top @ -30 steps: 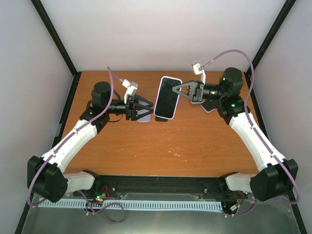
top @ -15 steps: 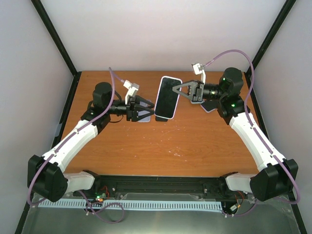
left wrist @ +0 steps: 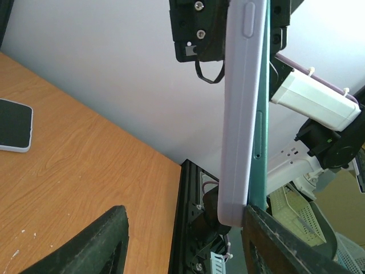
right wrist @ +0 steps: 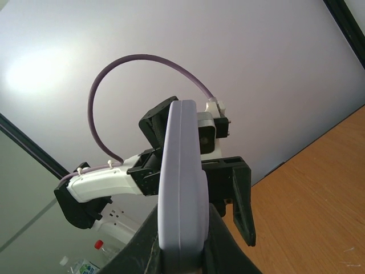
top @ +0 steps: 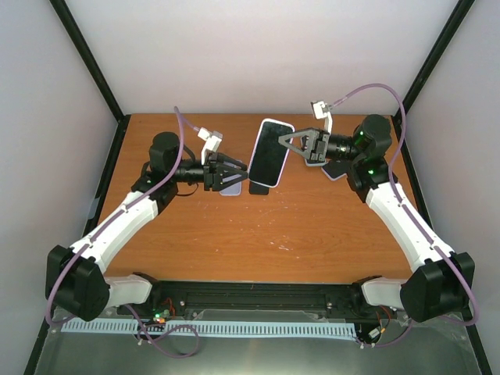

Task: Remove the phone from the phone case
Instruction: Remove the phone case from the phone.

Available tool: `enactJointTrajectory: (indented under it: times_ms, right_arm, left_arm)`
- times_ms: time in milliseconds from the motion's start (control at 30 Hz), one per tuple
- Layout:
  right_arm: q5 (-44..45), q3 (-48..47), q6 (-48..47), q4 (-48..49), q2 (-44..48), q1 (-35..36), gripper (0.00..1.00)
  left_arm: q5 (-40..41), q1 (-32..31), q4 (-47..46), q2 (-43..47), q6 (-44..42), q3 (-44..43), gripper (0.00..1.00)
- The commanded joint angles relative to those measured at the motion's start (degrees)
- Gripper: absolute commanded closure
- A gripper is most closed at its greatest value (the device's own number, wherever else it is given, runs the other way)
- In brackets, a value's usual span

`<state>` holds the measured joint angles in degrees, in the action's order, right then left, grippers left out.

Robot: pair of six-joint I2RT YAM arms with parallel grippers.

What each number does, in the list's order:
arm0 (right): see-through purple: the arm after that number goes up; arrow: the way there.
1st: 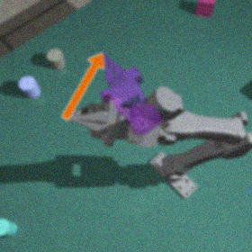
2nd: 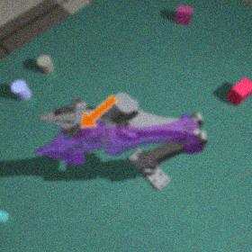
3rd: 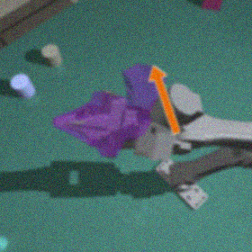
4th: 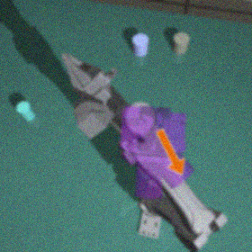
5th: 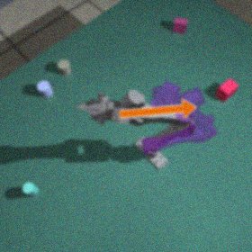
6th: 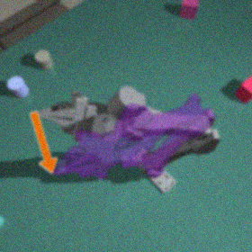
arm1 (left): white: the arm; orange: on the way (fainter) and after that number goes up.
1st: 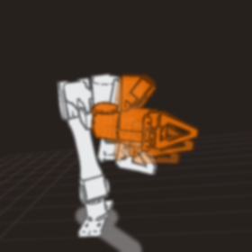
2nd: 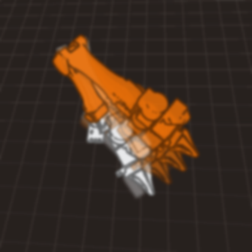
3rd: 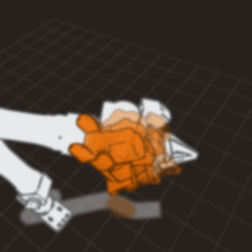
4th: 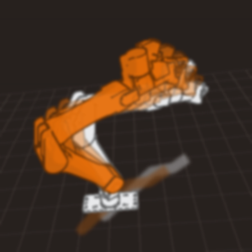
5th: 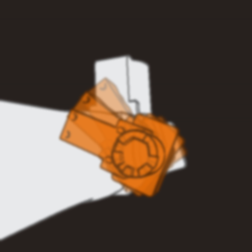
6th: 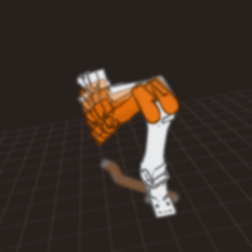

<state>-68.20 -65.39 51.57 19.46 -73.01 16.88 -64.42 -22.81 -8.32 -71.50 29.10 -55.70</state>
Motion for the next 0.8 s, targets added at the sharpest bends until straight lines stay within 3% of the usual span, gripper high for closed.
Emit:
enactJointTrajectory:
  times_ms: [0,500,767]
  right_arm:
    - [-3.54,0.22,5.37,8.82,2.25,1.67,0.97]
    - [-5.45,4.57,15.8,24.6,1.27,6.6,0.97]
    - [-5.57,8.99,18.66,28.67,1.73,9.02,0.97]
  left_arm:
    - [5.15,0.92,-1.79,-1.98,3.1,0.27,0.44]
    - [10.02,0.92,0.14,-4.77,-1.32,-1.78,0.45]
    - [6.55,0.92,-2.91,-7.95,-0.76,-4.22,0.45]
